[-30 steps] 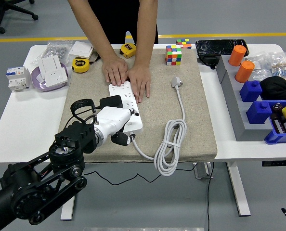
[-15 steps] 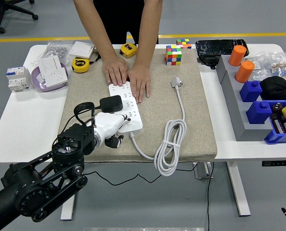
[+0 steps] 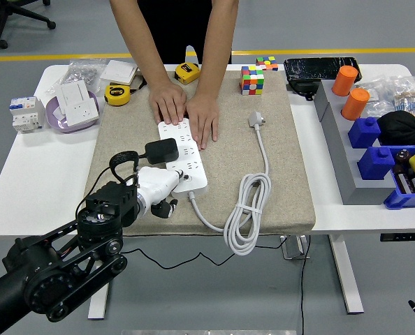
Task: Pick up the plug,place it near the board,insert it into the board,press the button
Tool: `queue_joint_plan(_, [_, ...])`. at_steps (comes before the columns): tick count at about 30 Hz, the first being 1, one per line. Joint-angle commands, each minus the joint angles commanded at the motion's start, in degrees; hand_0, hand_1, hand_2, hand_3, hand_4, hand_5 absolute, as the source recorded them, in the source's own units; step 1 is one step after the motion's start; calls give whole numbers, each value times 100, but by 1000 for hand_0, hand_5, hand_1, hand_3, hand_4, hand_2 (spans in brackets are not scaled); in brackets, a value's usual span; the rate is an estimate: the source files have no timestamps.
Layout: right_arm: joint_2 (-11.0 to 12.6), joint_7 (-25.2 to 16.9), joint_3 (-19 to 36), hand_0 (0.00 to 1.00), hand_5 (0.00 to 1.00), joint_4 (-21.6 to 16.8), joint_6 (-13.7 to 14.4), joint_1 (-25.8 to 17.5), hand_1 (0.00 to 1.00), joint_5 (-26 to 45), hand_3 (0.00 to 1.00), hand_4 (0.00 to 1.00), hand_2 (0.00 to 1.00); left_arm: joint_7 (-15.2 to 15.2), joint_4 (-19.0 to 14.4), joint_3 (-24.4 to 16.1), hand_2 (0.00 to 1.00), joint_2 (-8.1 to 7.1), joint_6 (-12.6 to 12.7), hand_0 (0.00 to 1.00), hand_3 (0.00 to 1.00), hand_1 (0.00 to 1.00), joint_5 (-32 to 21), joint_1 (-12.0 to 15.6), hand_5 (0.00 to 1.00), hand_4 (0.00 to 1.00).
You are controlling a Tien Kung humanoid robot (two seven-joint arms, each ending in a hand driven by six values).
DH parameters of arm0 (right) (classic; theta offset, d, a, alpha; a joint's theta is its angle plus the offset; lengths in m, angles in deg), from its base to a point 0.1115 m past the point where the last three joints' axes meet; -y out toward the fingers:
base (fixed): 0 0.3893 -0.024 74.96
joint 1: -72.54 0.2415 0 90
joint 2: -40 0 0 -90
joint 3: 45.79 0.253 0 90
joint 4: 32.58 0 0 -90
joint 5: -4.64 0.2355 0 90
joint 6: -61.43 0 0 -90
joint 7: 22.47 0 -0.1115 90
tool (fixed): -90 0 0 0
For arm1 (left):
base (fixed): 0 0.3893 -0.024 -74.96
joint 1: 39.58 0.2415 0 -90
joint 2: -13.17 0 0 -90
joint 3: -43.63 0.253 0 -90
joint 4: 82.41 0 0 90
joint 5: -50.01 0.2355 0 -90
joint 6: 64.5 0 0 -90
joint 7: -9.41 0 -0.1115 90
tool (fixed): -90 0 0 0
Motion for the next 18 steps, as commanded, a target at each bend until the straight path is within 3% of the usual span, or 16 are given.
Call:
queue_joint_plan(8, [-1,2,27,954,998,0,5,6,903,-6,873,998,860,48,-21,-38,167,-10,65,123,731,62,68,-18,69,462])
queue_joint_plan(12, [-6,1,21,954,998,0,3,3,903,0,873,998,861,113,-275,-256,167,4,198,124,731,62,202,64,68,460])
queue_joint_plan(16, [-10,0,9,954,998,0,-1,-3,903,-4,873,998,861,287,-686,-616,167,45,481,124,731,62,366,216,68,460])
queue_joint_plan(18, [-16,-1,-2,955,998,0,-3,-12,903,-3,873,998,861,521,-974,-910,218,97,814,171,744,95,293,418,58,473])
